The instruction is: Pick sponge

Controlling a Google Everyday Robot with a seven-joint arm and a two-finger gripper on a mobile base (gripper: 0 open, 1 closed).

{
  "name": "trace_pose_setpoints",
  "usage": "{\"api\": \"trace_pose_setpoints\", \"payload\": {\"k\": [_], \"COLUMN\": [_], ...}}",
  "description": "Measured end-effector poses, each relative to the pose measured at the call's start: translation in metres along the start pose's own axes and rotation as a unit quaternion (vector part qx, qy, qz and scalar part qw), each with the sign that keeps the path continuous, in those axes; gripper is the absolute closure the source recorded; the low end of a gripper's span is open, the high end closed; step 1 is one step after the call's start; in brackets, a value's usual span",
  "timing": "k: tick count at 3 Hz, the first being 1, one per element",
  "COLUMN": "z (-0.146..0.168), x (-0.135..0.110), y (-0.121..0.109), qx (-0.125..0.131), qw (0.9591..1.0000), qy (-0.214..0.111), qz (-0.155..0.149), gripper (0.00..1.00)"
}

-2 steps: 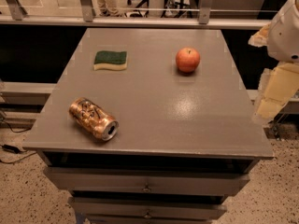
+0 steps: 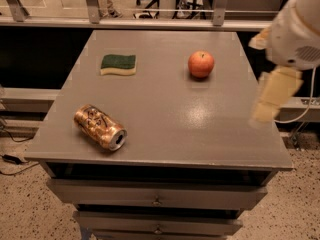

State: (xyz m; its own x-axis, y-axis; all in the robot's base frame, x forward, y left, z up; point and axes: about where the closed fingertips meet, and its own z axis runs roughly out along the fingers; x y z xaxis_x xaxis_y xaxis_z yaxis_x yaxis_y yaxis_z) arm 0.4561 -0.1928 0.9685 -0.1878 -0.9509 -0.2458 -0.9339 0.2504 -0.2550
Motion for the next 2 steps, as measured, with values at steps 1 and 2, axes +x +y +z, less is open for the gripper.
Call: {"api": "trace_pose_setpoints", "payload": {"k": [1,2], "z": [0.069,0.083], "x": [-0.097,-0.118], "y": [-0.032,-0.052], "qx": [-0.007,0.018], "qw": [0.9956,0.9927], "qy": [-0.085,-0.113], "qz": [-0.039,-0.039], "gripper": [0.00,0.00]}}
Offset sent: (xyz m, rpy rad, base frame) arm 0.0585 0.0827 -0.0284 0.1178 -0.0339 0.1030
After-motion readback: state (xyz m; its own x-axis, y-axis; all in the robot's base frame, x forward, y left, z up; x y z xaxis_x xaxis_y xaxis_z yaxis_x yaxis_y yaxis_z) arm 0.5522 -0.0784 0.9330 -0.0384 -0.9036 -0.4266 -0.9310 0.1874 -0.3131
